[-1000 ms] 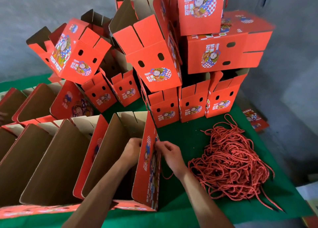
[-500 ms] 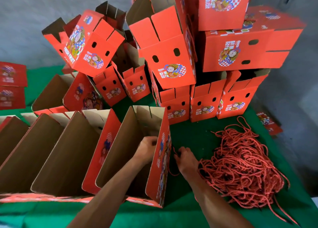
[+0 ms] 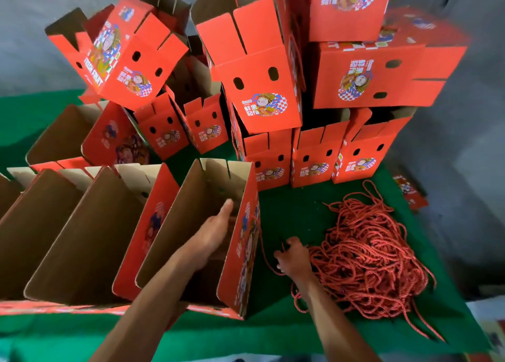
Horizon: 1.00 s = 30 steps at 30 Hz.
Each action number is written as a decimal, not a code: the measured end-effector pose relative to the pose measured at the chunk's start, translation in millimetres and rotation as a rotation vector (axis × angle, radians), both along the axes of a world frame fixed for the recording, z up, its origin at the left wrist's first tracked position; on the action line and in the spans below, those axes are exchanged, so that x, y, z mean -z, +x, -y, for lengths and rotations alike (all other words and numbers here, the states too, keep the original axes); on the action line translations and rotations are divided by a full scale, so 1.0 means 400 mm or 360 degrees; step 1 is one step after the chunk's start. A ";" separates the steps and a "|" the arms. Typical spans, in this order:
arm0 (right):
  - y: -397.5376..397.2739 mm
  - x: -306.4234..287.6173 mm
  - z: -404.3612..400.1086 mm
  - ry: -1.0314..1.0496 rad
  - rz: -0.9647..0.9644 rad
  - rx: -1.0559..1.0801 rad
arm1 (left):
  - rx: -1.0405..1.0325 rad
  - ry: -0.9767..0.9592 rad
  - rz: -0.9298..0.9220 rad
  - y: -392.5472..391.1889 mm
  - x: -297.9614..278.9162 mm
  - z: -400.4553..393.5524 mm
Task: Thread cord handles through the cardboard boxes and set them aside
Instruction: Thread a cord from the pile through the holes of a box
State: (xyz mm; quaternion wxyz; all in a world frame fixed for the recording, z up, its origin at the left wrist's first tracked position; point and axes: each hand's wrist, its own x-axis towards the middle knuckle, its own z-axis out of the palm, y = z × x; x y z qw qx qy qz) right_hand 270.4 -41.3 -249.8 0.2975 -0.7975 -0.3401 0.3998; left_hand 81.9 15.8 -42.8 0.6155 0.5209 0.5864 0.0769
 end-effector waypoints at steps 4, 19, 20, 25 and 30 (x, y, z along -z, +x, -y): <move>0.012 0.006 -0.013 0.0122 0.0115 0.0073 | 0.0149 -0.0040 0.0132 -0.011 -0.039 0.043; -0.077 -0.135 0.044 0.0753 -0.1051 0.0341 | 0.0080 -0.0225 0.0098 -0.108 -0.019 0.046; -0.094 -0.155 0.054 0.0790 -0.1144 0.0333 | 0.0074 -0.0215 0.0105 -0.117 -0.022 0.040; -0.158 -0.228 0.117 0.0897 -0.1300 0.0088 | 0.0010 -0.0180 0.0129 -0.151 -0.029 0.017; -0.197 -0.273 0.140 0.0868 -0.1203 -0.0044 | 0.0053 -0.0160 0.0101 -0.155 -0.029 0.018</move>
